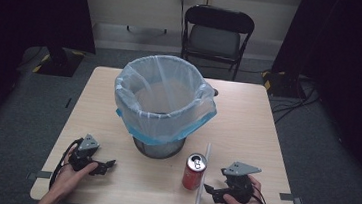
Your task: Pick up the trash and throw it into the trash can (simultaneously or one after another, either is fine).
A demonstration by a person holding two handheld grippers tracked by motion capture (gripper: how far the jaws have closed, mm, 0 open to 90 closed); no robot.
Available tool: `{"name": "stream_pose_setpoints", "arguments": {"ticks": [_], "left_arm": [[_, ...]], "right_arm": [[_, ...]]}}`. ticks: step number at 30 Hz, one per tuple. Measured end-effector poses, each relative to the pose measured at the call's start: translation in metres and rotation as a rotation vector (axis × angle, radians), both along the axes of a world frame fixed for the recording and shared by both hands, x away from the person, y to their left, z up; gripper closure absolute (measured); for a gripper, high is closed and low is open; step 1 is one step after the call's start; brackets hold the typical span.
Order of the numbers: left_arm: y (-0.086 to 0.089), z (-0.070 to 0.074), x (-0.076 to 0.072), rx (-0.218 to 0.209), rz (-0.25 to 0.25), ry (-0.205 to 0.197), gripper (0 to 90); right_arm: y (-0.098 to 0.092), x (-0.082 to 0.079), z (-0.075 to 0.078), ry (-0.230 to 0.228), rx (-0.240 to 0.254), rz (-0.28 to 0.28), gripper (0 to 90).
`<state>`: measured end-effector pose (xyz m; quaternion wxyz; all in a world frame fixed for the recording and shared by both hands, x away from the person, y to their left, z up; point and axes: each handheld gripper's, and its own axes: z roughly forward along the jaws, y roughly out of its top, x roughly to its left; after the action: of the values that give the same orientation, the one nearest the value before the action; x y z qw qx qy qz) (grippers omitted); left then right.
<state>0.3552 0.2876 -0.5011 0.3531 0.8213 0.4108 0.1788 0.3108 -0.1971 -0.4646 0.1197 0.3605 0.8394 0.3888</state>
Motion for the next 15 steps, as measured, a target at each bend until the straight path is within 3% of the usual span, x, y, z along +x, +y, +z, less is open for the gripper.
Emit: {"name": "stream_pose_setpoints", "arguments": {"ticks": [1, 3, 7, 15], "left_arm": [[0.0, 0.0, 0.0, 0.0, 0.0, 0.001, 7.8], [0.0, 0.0, 0.0, 0.001, 0.0, 0.0, 7.8], [0.0, 0.0, 0.0, 0.007, -0.003, 0.001, 7.7], [0.0, 0.0, 0.0, 0.006, -0.003, 0.001, 7.7]], "right_arm": [[0.009, -0.001, 0.003, -0.005, 0.014, 0.034, 14.6], [0.012, -0.001, 0.004, -0.006, 0.016, 0.042, 14.5], [0.035, 0.0, 0.009, -0.034, 0.025, 0.111, 14.6], [0.05, 0.01, 0.006, -0.049, 0.038, 0.155, 16.2]]}}
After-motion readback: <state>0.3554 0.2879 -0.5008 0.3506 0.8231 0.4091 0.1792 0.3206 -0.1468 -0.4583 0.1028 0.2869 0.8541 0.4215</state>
